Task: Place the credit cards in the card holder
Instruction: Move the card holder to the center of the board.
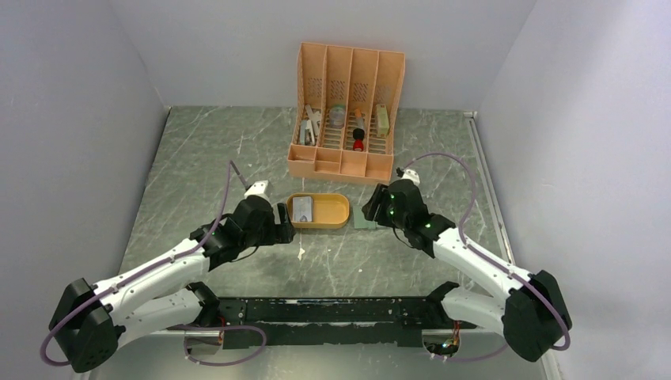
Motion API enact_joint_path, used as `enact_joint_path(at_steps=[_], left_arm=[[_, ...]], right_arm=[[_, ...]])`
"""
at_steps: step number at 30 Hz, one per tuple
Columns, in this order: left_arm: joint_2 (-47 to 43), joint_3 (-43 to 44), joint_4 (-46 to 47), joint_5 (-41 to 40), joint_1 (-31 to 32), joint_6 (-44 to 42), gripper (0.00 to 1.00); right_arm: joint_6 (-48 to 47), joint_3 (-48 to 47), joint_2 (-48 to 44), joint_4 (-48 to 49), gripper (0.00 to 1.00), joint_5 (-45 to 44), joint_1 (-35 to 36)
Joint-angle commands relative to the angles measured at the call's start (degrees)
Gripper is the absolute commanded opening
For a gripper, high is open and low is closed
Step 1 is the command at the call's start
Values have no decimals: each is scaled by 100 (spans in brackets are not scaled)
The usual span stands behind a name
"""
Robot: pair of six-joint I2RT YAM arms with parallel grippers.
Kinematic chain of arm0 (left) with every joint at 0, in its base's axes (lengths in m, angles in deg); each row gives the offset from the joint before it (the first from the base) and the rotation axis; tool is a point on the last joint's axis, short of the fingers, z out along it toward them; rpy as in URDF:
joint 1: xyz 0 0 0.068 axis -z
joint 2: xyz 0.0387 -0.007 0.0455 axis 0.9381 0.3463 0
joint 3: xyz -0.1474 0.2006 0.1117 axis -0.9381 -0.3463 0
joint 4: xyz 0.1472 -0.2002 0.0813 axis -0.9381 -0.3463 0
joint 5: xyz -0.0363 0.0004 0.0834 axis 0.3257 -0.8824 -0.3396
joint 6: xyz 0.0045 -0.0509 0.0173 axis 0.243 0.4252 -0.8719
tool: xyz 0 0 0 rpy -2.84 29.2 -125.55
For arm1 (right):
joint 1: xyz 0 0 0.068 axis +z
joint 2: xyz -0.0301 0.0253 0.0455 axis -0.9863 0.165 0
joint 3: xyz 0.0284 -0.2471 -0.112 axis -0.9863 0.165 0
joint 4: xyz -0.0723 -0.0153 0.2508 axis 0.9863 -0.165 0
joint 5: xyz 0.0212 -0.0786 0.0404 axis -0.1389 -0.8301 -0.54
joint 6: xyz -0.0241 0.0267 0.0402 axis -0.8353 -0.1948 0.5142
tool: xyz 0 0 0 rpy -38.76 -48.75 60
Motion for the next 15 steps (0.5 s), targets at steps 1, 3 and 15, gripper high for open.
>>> enact_joint_path(at_steps=[1, 3, 15], left_arm=[[-123, 62, 95, -134, 2, 133, 85], [-113, 14, 191, -103, -8, 148, 84], [-168, 11, 44, -39, -29, 79, 83]], right_arm=[[-160, -17, 312, 104, 57, 62, -245], [-222, 33, 415, 108, 57, 44, -403], [-131, -13, 1465, 574, 63, 336, -1208]])
